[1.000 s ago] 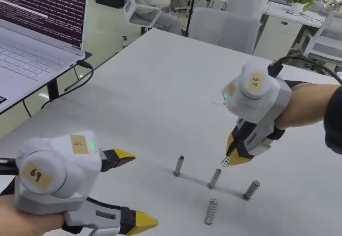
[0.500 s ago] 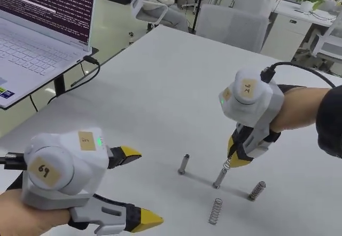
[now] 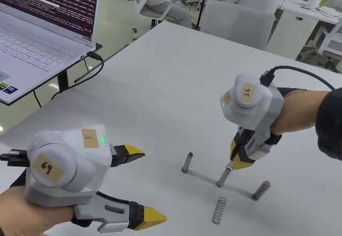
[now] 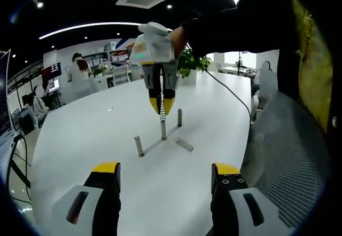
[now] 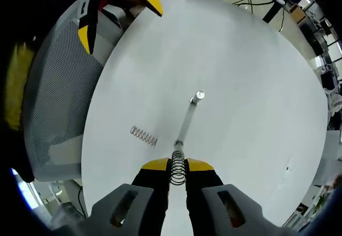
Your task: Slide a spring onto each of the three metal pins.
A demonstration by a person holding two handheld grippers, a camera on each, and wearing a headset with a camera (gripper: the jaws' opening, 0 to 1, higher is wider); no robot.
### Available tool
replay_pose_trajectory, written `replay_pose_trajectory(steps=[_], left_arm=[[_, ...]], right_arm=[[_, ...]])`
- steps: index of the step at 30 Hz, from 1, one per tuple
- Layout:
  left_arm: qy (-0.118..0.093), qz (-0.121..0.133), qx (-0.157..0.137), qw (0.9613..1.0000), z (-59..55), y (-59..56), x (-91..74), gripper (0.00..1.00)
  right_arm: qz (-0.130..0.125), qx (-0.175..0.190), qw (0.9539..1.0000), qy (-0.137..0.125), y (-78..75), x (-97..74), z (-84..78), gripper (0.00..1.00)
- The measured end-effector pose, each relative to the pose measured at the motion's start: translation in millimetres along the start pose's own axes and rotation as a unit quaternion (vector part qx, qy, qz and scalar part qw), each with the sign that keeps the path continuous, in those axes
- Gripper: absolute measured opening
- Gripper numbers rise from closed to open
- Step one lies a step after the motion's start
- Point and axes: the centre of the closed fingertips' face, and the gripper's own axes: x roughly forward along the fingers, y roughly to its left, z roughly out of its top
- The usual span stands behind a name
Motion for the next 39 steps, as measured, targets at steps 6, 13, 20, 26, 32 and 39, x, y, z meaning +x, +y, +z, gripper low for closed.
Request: replay_pose_trajectory(steps=[6,13,20,26,32,39], left_arm=[[0.002,-0.001,-0.002,1.0000,-2.0,0.5,0.9,0.64],[0.001,-0.007,-0.002,1.0000,-0.9,-1.3,3.1,0.63],[-0.001,-0.011,-0.003,0.9999,0.5,-2.4,4.3,0.62],[-0.001,-0.009,-0.006,0.9999,-1.5,-1.3,2.0,0.61],[0.000,-0.008,-0.006,0.9999,-2.2,-2.0,1.8,0.61],[0.002,-0.010,-0.008,0.9999,-2.9,-2.4,1.6,0.61]], right_arm=[[0.003,-0.001,1.0000,0.001,-0.9,2.1,1.7,0.08],[0.003,-0.005,1.0000,0.008,-0.2,1.6,0.2,0.08],[0.003,-0.006,0.9999,0.010,-0.1,2.2,-1.0,0.08],[0.006,-0.004,0.9999,0.011,-0.3,6.1,-0.6,0.08],[0.010,-0.004,0.9999,0.013,1.2,13.4,-1.0,0.08],[0.015,0.001,0.9998,0.012,1.4,21.4,-0.3,0.08]])
